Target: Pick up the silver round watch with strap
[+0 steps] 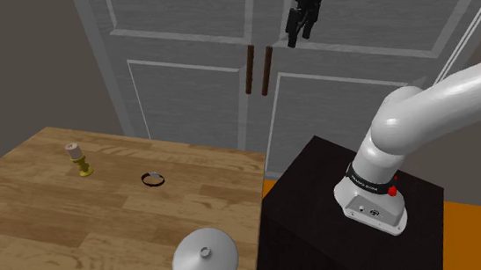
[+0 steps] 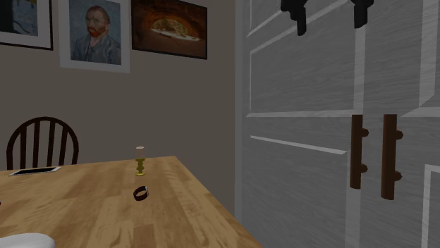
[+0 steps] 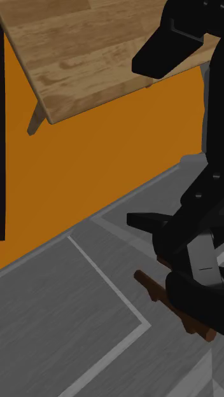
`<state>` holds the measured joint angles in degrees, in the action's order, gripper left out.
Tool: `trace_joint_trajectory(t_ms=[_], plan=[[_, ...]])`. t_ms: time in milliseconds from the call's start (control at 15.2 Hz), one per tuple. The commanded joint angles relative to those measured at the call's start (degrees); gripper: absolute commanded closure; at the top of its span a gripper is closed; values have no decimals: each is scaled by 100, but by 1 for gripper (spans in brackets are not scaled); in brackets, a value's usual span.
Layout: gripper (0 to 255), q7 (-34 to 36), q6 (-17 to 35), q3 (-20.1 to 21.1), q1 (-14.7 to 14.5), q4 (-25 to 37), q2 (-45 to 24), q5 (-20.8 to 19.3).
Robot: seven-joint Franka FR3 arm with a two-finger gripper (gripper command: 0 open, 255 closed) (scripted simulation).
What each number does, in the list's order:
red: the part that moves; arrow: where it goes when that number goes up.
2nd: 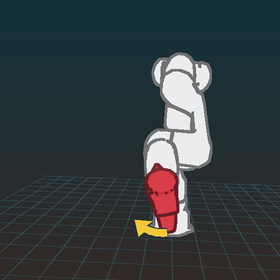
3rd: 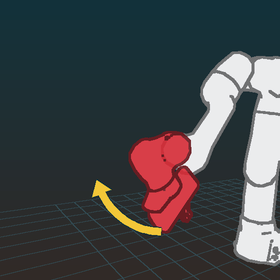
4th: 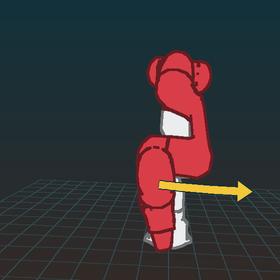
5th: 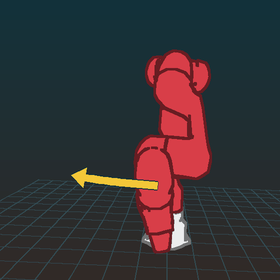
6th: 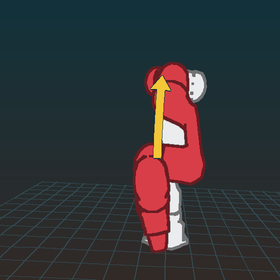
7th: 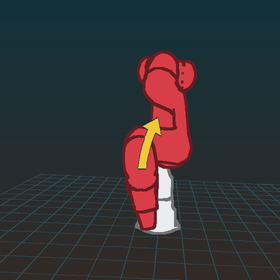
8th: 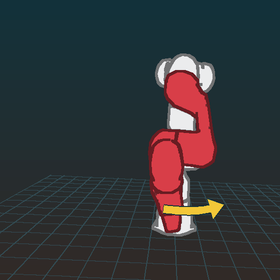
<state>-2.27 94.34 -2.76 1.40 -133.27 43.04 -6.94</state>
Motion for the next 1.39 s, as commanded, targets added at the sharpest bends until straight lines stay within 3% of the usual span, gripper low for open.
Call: trace_joint_trajectory(t_ms=[0, 660, 1320], plan=[[0, 0, 0, 0, 0, 0, 0, 0], [0, 546, 1207, 552, -448, -216, -1237, 513], [0, 1012, 2280, 1094, -845, 167, -2874, 836]])
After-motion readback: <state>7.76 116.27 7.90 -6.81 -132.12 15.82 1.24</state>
